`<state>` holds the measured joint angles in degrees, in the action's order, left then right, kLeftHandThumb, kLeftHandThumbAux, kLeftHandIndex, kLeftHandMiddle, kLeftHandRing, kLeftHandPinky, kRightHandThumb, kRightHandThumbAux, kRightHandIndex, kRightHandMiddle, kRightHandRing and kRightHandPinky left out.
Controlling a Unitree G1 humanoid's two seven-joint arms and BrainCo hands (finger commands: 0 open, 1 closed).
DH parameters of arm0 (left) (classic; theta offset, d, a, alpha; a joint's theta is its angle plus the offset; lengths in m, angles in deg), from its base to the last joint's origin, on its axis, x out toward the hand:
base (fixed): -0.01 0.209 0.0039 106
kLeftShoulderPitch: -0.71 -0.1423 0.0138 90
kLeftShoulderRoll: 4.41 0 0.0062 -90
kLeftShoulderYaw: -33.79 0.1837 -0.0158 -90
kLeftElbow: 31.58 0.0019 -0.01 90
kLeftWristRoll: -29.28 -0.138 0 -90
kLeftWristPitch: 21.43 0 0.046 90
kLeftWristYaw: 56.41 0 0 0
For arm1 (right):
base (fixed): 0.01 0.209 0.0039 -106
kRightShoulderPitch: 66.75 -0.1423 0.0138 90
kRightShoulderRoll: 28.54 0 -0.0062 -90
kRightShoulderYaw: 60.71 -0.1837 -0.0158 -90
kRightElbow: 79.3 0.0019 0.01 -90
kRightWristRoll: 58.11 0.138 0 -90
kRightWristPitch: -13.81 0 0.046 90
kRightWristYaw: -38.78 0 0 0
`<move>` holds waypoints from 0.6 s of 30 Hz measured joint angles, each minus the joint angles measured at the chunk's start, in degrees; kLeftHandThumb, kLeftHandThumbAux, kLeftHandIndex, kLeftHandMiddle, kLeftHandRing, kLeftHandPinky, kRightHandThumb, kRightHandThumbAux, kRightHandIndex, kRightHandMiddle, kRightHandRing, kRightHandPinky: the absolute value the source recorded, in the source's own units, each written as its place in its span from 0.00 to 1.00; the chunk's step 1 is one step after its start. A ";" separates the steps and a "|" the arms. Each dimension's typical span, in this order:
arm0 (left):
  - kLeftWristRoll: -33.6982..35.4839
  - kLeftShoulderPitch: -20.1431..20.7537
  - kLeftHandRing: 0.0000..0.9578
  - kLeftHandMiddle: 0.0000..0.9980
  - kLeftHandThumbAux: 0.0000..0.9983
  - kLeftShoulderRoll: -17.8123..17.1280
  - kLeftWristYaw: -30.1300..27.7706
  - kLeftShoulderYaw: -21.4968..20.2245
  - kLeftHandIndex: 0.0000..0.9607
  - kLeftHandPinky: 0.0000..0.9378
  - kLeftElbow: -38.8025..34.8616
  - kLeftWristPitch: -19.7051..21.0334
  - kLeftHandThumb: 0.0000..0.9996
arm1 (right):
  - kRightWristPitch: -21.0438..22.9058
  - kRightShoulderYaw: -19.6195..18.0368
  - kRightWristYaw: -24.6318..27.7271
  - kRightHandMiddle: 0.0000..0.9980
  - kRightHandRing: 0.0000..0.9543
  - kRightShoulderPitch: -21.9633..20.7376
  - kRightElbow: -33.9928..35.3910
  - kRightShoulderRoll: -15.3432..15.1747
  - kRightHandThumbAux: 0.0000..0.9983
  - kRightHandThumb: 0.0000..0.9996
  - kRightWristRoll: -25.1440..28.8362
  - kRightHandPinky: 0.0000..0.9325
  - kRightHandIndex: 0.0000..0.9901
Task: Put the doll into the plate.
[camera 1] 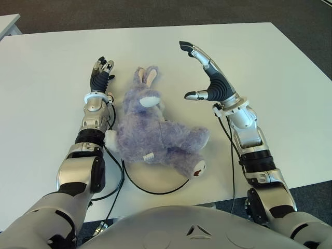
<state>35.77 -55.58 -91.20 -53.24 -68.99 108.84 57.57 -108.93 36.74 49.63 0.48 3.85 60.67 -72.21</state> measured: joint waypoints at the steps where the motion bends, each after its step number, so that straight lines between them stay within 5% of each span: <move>1: 0.20 0.11 0.00 0.00 0.43 0.00 -0.06 -0.02 0.00 0.00 0.13 0.00 0.33 | 0.16 -0.09 -0.07 0.00 0.00 -0.39 -0.34 0.00 0.40 0.00 -0.01 0.00 0.00; 18: 1.46 0.68 0.00 0.00 0.43 -0.01 -1.96 -0.49 0.00 0.00 0.87 -0.57 0.23 | -3.13 -0.80 -7.28 0.00 0.00 -8.02 -15.62 2.77 0.40 0.00 -0.93 0.00 0.00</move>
<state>37.22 -54.90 -91.21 -55.20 -69.48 109.71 57.00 -112.06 35.94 42.35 -7.53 -11.78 63.44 -73.14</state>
